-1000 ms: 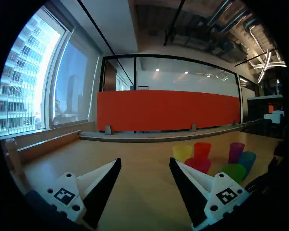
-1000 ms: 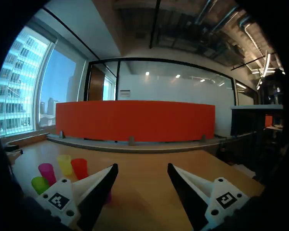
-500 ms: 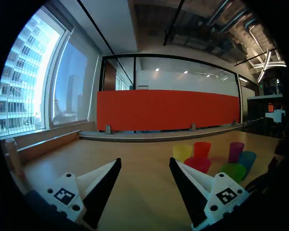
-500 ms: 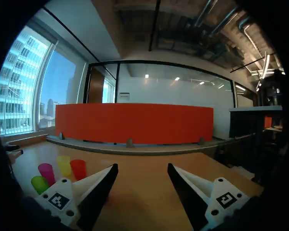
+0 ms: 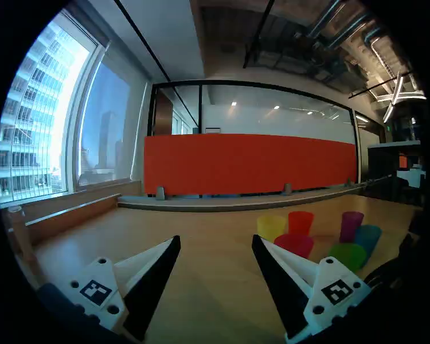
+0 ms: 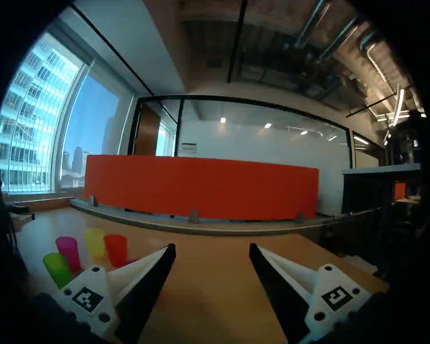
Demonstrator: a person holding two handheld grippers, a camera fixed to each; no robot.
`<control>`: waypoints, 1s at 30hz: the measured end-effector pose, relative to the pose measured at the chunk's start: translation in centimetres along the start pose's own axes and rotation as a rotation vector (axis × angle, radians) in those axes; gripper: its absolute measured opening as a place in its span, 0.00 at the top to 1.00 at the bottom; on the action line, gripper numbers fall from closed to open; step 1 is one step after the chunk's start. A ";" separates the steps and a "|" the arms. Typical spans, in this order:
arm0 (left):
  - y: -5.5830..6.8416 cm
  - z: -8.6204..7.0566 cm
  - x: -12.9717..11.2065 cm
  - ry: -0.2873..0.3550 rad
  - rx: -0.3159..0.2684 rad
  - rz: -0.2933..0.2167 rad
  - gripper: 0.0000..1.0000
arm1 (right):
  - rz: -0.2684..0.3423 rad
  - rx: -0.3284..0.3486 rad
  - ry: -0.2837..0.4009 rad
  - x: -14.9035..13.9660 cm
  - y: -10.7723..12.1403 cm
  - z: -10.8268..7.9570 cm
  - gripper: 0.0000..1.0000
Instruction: Pour water
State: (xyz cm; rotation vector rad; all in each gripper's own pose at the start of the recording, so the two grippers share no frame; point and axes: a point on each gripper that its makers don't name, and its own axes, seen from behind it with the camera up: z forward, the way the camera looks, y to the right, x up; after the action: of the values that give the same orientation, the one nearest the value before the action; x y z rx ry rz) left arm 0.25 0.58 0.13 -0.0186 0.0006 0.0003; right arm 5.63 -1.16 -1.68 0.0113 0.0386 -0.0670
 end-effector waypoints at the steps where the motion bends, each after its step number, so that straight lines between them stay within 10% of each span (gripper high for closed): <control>1: 0.0 0.0 0.0 0.000 0.000 0.000 0.08 | 0.001 0.001 0.002 -0.1 0.0 0.0 0.01; 30: 0.0 0.0 0.0 0.000 0.000 -0.001 0.08 | 0.072 -0.001 0.017 -3.8 0.5 1.0 0.01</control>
State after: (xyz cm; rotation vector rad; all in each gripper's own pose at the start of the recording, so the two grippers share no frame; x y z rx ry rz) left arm 0.24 0.58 0.14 -0.0189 0.0008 -0.0005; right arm 1.92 -0.42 -0.56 0.0123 0.0547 0.0055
